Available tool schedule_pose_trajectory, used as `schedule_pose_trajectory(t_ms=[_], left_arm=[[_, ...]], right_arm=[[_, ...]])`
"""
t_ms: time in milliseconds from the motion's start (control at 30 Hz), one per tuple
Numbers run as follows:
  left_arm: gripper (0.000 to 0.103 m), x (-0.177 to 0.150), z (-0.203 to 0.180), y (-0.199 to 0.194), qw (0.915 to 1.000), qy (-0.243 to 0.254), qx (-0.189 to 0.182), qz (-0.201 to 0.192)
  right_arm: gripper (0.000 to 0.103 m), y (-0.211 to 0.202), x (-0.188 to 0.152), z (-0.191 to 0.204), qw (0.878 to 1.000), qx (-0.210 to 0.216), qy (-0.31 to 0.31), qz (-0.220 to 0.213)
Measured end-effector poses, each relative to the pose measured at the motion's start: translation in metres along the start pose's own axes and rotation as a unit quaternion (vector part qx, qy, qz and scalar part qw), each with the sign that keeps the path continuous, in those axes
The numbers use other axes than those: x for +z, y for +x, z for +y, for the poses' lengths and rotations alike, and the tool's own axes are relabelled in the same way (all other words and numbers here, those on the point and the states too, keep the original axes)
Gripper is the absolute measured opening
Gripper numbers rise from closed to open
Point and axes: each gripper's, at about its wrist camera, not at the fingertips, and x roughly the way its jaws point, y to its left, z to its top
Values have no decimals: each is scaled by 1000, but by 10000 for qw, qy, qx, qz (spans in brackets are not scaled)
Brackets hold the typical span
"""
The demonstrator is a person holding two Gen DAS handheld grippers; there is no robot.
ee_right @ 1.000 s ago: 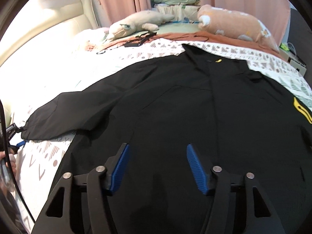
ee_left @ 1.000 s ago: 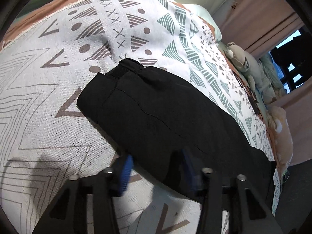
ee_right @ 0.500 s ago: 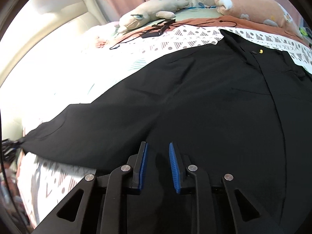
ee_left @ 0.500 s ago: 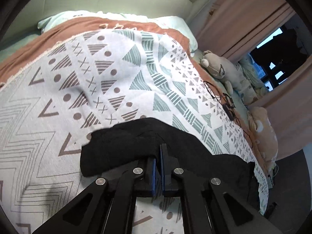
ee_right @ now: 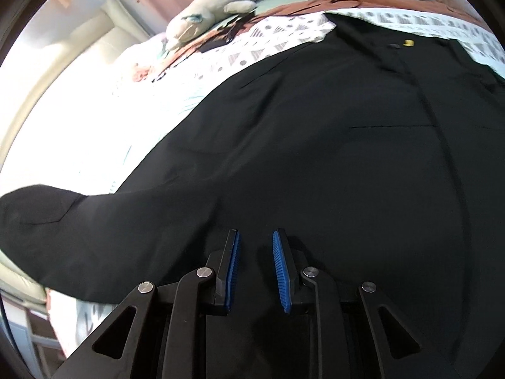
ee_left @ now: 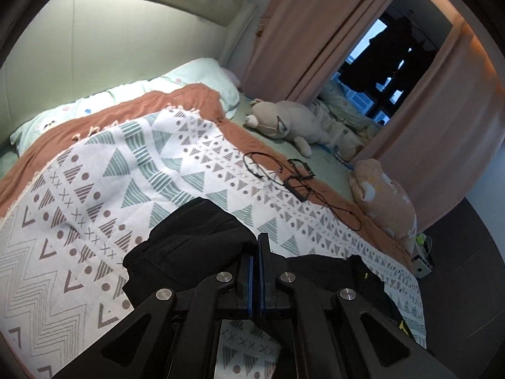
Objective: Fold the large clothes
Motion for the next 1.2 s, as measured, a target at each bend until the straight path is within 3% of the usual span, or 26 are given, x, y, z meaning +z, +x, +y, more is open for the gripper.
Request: schedule_pose_trajectory(t_ms=[133,300,600,867,1033,1200], left_arm=[[1,3,-55,-16,9989,341,-287,-143],[1,-6,-127,-24,9958,649,-629,-145],[1,-38,-240,-20,9858,1158,-1216,93],[1,-81,-320,6,9750,1540,-1522,494],[1,-113,-356,35,9682,1706,-1633,824],[1,-151,-382,72,9634,1682,-1725,1176]], right_arm=[[24,-42,-11,-28,9998,49,153,-106],[36,-100,-22,-72,9987,-145,344,-357],[37,-207,-33,-140,9939,-469,366,-924],[37,-277,-42,-205,9877,-622,569,-1314],[37,-283,-43,-240,9888,-596,668,-1197],[37,-313,-66,-274,9873,-721,764,-1189]])
